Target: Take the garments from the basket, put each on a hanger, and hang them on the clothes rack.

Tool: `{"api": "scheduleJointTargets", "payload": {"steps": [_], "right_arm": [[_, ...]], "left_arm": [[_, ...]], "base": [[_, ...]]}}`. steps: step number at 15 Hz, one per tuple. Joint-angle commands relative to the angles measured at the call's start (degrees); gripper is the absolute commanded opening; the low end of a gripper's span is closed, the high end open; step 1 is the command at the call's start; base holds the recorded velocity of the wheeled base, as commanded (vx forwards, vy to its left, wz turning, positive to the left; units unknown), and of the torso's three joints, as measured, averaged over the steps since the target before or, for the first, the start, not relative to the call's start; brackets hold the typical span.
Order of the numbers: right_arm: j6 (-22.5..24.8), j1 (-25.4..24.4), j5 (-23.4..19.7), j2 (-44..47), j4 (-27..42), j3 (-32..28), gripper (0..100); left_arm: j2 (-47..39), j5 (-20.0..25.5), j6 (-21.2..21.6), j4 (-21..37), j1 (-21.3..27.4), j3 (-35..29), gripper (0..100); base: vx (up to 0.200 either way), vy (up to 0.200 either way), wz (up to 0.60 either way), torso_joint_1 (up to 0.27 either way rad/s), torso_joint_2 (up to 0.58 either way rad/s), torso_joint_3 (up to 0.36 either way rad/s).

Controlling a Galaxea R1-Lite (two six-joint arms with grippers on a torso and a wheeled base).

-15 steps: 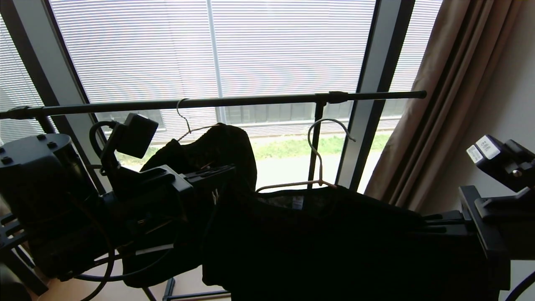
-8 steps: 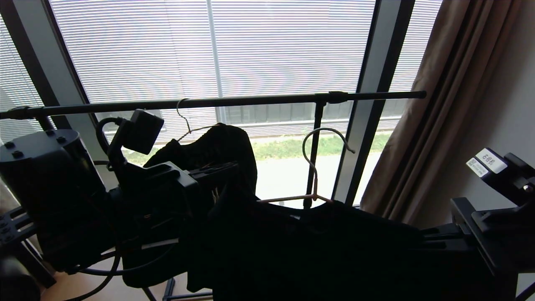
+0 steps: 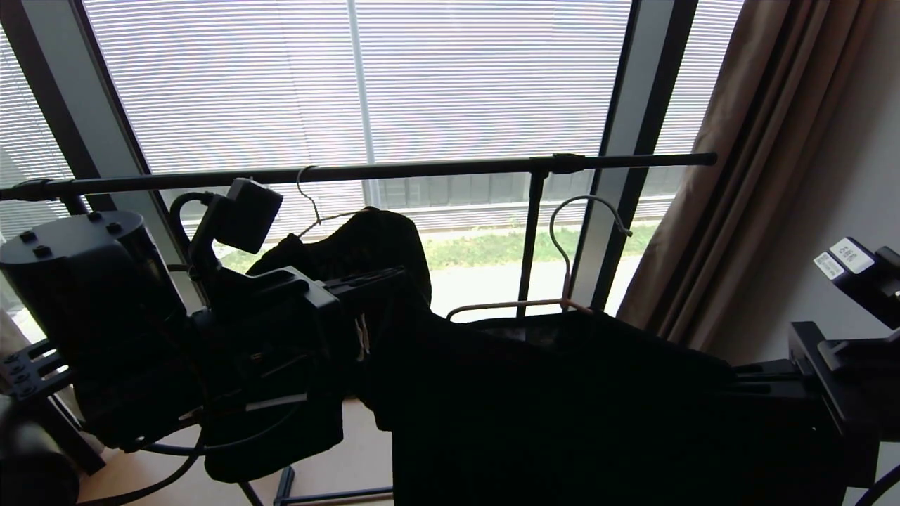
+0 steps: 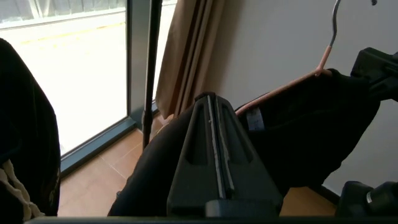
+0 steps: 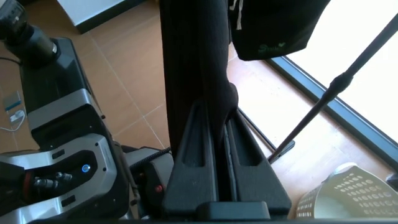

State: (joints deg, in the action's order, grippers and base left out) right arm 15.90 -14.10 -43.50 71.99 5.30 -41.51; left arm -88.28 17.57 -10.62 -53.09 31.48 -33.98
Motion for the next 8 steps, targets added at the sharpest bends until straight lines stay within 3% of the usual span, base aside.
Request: {"api": "scheduleJointTargets", "payload": {"steps": [1, 4, 8], "right_arm": [[0.0, -0.8, 0.0, -0.7, 0.1, 0.4, 0], [-0.1, -2.2, 0.3, -0.9, 0.1, 0.6, 0], [-0.2, -2.8, 0.3, 3.4, -0.6, 0.4, 0]], "left_arm": [[-1.8, 0.0, 0.1, 0.0, -0.2, -1.0, 0], [-2.0, 0.0, 0.2, 0.0, 0.3, -1.3, 0], [0.0, 0.0, 0.6, 0.1, 4.9, -2.2, 0]], "base": [[0.000, 0.000, 0.00, 0.000, 0.00, 0.000], [0.000, 0.000, 0.00, 0.000, 0.00, 0.000], [0.000, 0.000, 0.00, 0.000, 0.00, 0.000]]}}
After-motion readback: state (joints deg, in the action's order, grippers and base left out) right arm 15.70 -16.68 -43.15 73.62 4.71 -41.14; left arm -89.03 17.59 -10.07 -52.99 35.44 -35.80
